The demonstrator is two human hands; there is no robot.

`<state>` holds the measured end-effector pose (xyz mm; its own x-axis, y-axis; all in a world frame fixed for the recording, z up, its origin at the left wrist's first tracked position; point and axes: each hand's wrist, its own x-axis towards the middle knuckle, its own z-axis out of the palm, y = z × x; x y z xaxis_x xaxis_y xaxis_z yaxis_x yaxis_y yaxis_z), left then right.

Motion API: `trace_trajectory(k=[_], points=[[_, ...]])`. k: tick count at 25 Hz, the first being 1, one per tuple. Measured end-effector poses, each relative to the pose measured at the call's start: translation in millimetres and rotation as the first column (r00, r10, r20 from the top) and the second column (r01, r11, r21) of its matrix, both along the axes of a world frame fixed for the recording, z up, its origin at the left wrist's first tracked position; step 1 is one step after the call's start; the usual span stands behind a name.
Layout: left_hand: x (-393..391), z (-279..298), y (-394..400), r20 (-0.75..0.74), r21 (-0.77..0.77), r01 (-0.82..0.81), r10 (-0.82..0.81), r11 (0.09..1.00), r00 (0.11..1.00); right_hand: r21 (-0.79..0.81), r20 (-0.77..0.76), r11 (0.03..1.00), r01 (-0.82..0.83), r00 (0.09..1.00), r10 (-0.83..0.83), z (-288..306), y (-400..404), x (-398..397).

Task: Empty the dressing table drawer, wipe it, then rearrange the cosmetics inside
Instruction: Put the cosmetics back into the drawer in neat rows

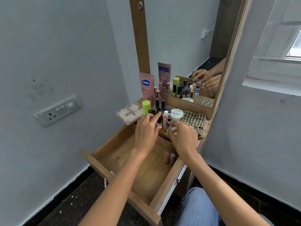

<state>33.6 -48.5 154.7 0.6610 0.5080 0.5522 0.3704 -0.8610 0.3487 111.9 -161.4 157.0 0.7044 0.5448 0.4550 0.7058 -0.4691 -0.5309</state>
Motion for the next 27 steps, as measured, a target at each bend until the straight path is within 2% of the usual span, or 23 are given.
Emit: trace_trajectory(k=[3, 6, 14, 20, 27], points=[[10.9, -1.2, 0.6, -0.054, 0.199, -0.044, 0.056, 0.979, 0.997, 0.039, 0.001, 0.999, 0.035, 0.999, -0.036, 6.6, 4.0, 3.8], [15.8, -0.6, 1.2, -0.056, 0.277, -0.101, 0.121, 0.956, 0.991, 0.024, 0.016, 0.998, 0.052, 0.998, -0.053, 8.0, 9.0, 6.7], [23.4, 6.7, -0.6, -0.001, 0.199, -0.085, 0.087, 0.976, 0.996, -0.05, 0.03, 0.999, 0.004, 1.0, -0.002, 7.7, 20.5, 14.0], [26.7, 3.6, -2.9, 0.033, 0.131, -0.004, -0.001, 0.991, 0.999, 0.022, -0.009, 0.998, -0.051, 0.999, 0.052, 3.0, 15.2, 24.4], [10.6, 6.5, -3.9, 0.063, 0.115, 0.054, -0.062, 0.992, 0.996, 0.16, -0.14, 0.978, -0.134, 0.978, 0.157, 0.7, -2.0, 29.8]])
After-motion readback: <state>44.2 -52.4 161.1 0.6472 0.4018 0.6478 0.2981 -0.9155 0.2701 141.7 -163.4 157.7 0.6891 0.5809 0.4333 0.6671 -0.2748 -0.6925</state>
